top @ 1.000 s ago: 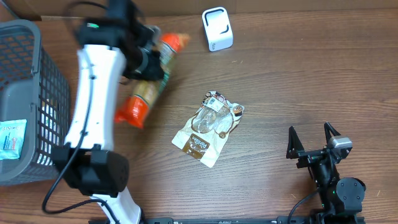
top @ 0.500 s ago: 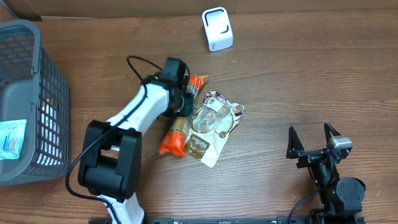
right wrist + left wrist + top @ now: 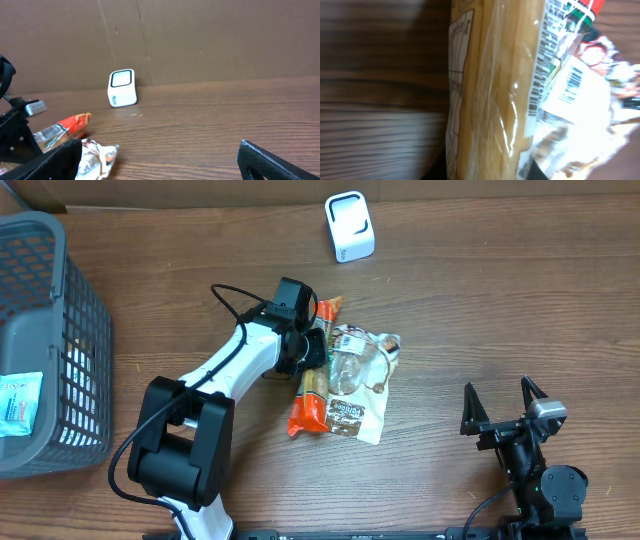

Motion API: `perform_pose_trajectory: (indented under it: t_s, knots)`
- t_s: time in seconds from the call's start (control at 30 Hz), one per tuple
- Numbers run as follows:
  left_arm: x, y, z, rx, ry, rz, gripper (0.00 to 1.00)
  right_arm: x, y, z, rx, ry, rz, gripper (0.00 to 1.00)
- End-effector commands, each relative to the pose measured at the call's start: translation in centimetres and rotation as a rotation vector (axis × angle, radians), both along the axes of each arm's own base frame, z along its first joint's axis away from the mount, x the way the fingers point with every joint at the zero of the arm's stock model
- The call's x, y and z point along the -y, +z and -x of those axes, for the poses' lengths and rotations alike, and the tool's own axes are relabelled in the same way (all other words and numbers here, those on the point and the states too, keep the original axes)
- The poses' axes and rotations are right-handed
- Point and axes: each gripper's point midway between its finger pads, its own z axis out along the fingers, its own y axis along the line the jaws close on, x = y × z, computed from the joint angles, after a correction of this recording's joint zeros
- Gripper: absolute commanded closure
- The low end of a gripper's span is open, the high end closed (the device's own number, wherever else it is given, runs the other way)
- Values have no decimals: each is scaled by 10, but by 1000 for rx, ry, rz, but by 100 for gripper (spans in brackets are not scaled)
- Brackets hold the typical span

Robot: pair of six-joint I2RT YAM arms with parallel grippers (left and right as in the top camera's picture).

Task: Scan the item barcode
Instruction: 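Place the long package beside the bag and withdraw the left gripper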

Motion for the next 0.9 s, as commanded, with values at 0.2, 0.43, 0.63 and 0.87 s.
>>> perform_pose_trajectory:
  t_s: [0.2, 0.43, 0.63, 0.87]
  knots:
    - [36, 12, 17, -54, -50, 183, 96, -2, -2, 0, 1, 11, -3, 0]
    - [20, 11, 10, -26, -79, 162, 96, -2, -2, 0, 1, 11, -3, 0]
    - [-8, 2, 14, -65, -46, 89, 78, -2, -2, 0, 1, 11, -3, 0]
    - [-11, 9, 15, -64, -94, 86, 0, -2, -2, 0, 1, 10, -3, 0]
